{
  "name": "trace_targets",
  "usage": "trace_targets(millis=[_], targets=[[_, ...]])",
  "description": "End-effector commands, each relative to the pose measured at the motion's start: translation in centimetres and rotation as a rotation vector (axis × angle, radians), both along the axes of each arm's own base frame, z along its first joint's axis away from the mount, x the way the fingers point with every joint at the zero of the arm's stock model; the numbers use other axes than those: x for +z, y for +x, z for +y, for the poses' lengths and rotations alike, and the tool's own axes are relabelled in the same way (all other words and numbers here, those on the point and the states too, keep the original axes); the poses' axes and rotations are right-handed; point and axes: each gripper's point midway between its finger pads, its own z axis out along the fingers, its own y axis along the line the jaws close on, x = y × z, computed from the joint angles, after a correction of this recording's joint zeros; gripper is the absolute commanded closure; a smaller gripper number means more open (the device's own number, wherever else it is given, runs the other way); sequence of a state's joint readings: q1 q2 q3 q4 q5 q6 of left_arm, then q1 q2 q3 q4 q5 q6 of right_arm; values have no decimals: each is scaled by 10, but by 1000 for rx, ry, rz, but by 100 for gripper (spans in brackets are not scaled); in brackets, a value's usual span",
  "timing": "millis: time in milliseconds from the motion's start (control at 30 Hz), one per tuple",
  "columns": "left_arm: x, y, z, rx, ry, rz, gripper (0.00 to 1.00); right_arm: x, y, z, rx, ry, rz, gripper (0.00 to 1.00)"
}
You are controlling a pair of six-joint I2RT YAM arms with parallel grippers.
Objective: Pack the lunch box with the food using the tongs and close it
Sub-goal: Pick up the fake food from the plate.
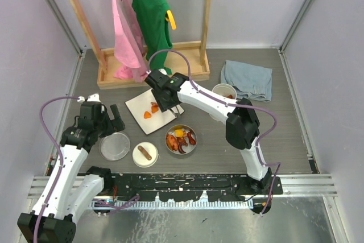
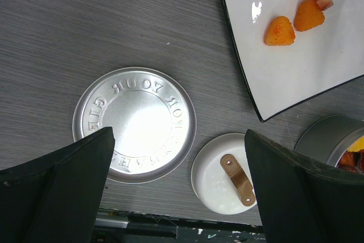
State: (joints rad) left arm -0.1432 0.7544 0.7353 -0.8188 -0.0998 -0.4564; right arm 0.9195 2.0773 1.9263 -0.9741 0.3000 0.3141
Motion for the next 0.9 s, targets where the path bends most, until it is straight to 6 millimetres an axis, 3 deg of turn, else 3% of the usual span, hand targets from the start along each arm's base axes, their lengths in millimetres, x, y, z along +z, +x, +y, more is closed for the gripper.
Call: trace_targets(millis=[0, 567, 867], targets=[[10, 9, -2, -6, -10, -59, 2, 18, 10, 8, 14, 44, -43, 46], [10, 9, -1, -4, -9, -57, 2, -10, 19, 22, 54, 4, -9, 52], [9, 9, -1, -3, -7, -56, 2, -1, 19, 20, 49, 16, -27, 61]])
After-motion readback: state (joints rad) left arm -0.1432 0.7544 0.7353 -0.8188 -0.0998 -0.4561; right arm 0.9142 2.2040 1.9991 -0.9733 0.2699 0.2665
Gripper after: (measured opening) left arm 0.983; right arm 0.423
